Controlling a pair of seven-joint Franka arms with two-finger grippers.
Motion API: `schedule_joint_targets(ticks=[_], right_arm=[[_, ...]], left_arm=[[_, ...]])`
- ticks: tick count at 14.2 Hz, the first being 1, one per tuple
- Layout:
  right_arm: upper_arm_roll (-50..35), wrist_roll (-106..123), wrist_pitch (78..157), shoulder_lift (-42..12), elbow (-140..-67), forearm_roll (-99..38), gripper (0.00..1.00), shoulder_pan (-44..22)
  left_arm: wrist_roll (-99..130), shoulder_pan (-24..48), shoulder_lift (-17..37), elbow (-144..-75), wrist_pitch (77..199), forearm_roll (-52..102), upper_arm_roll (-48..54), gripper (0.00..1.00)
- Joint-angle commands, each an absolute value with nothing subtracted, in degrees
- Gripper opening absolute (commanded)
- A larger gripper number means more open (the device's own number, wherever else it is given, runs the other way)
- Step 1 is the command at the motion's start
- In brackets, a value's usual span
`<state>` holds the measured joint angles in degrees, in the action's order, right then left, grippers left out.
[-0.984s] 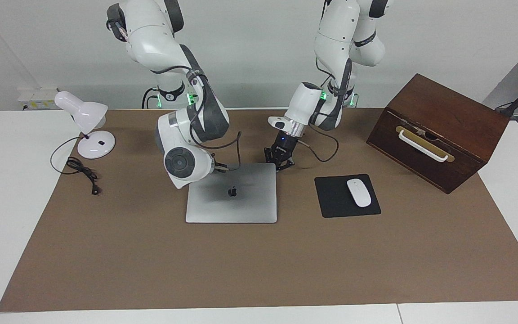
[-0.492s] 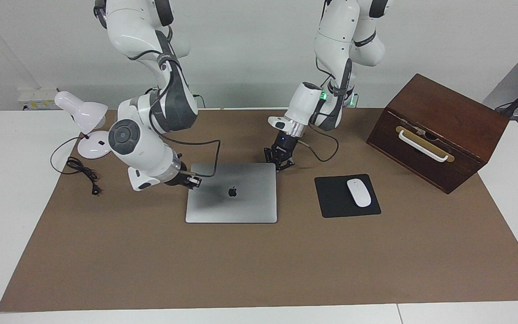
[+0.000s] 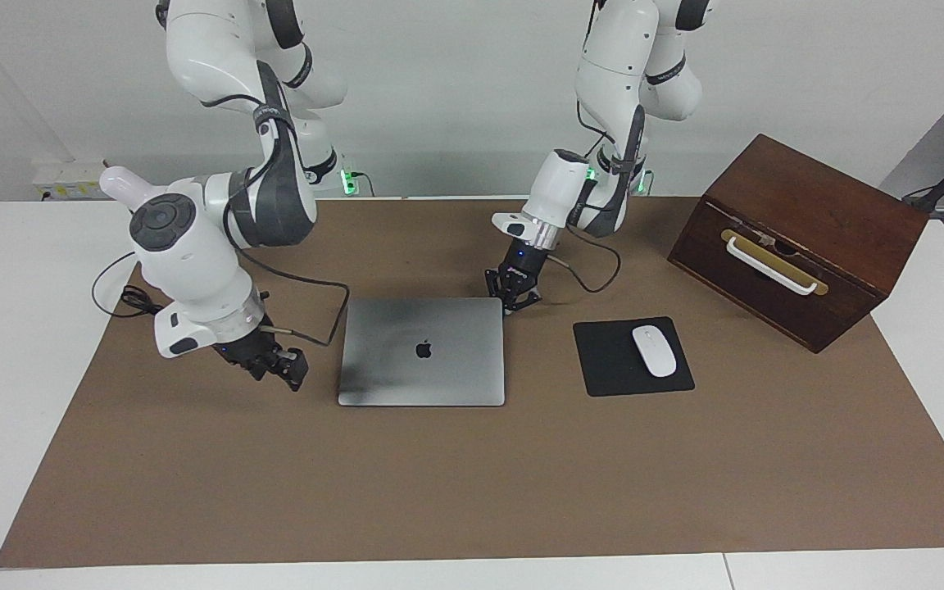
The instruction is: Close laptop with both arms
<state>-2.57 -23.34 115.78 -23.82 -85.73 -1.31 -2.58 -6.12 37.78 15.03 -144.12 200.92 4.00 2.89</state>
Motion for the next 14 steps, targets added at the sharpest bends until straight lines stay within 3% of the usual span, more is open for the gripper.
schedule_joint_targets(ticks=[1, 9, 12, 14], right_arm=[[-3.3, -21.8, 117.1, -21.7, -86.4, 4.8, 1.0, -1.8], [-4.0, -18.4, 124.2, -21.6, -87.7, 5.6, 1.0, -2.6], [-3.6, -15.7, 122.9, -21.4, -86.7, 6.6, 1.0, -2.6], [-3.7, -15.4, 117.2, -20.8, -82.4, 7.3, 1.0, -2.6]], left_arm=[[-6.2, 36.6, 10.4, -147.4, 193.2, 4.5, 2.5, 0.0], [-5.9, 30.9, -13.0, -144.2, 152.3, 4.5, 2.2, 0.0], [-5.8, 27.4, -17.0, -137.4, 137.2, 4.5, 2.1, 0.0], [-5.5, 25.2, -17.0, -132.7, 129.8, 4.4, 2.0, 0.0]])
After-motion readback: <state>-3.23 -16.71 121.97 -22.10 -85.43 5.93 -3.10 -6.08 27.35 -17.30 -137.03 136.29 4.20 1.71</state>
